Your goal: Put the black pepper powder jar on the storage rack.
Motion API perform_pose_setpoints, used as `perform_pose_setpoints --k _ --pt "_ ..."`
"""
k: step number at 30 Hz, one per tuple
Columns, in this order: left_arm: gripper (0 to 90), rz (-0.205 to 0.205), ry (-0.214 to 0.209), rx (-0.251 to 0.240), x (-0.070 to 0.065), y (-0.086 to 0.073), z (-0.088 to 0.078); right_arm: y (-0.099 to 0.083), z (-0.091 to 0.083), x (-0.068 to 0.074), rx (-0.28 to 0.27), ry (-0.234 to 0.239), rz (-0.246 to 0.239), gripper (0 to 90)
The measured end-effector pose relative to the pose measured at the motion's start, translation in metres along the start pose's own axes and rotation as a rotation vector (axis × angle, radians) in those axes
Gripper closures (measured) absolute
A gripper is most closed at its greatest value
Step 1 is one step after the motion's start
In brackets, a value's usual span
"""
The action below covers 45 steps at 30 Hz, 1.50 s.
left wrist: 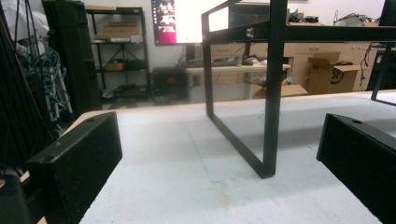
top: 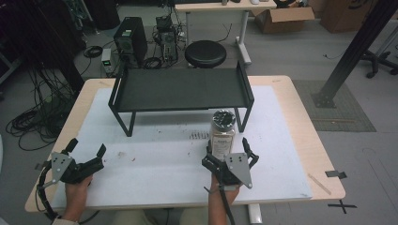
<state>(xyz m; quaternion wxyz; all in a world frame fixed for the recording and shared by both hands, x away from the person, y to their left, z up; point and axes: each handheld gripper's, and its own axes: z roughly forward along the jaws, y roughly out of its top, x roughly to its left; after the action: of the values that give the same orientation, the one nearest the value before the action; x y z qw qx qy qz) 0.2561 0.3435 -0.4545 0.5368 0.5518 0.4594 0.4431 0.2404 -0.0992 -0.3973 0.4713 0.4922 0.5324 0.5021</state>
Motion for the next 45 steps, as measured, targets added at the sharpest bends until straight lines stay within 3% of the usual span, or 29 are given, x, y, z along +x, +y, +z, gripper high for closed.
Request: perform_pose_setpoints --k 10,29,45 --pt "0.5 0.001 0.0 0.002 0.0 0.0 0.0 -0.008 0.008 0.006 0.017 -0.034 0.002 0.0" --pt "0.5 -0.001 0.0 0.0 0.0 0.0 0.0 -0.022 0.03 0.013 0.058 -0.053 0.017 0.0" --pt "0.5 -0.002 0.0 -0.001 0.0 0.0 0.0 -0.028 0.049 0.011 0.068 -0.075 0.029 0.3"
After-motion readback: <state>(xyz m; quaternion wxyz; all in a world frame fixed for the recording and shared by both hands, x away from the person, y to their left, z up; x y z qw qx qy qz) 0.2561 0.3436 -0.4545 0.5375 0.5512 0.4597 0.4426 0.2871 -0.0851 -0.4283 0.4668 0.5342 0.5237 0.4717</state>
